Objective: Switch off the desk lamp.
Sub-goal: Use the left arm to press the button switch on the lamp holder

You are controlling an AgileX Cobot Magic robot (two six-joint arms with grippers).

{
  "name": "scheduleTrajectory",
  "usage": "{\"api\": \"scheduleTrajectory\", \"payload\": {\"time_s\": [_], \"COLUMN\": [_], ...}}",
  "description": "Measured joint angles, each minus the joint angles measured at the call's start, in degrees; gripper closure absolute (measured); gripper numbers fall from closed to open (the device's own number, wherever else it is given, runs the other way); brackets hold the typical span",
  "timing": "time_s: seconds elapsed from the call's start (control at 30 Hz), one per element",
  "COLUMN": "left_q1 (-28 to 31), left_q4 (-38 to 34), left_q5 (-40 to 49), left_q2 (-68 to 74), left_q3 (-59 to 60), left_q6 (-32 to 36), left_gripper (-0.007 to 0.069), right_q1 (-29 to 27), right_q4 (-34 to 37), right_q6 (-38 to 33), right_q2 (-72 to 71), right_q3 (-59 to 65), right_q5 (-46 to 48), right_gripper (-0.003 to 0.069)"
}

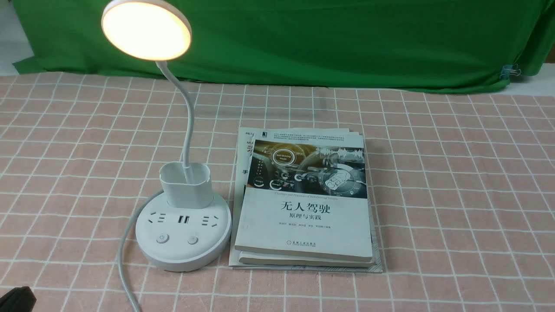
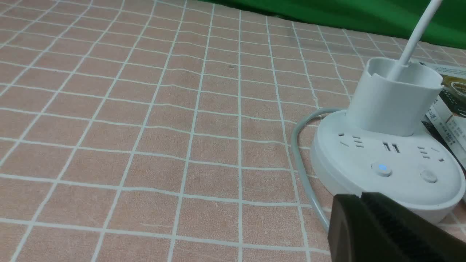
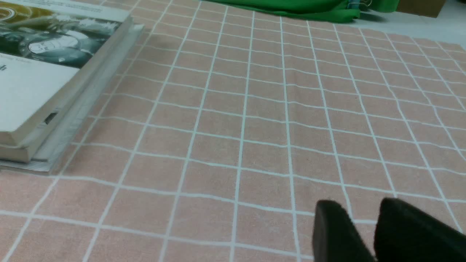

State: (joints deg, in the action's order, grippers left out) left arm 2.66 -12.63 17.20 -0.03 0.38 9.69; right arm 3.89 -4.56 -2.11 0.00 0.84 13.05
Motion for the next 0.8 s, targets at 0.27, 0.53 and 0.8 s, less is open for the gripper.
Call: {"api": "scheduleTrajectory", "payload": {"time_s": [0.27, 0.53, 0.8], "left_q1": [0.0, 0.0, 0.0], "left_q4": [0.0, 0.0, -4.4], "left_q5": [0.0, 0.0, -4.6], "left_q2": [0.0, 0.0, 0.0], "left_q3": [0.0, 0.0, 0.0], "left_q6": [0.0, 0.0, -2.1], "left_gripper": [0.0619, 0.0619, 0.0619], "right_q1": [0.0, 0.0, 0.0], "right_q4": [0.0, 0.0, 0.0], "right_q6": [0.0, 0.0, 0.0], "right_q2": [0.0, 0.0, 0.0], "right_q3": [0.0, 0.0, 0.0], "right_q5": [0.0, 0.0, 0.0], "right_gripper": [0.0419, 0.0419, 0.0419]}}
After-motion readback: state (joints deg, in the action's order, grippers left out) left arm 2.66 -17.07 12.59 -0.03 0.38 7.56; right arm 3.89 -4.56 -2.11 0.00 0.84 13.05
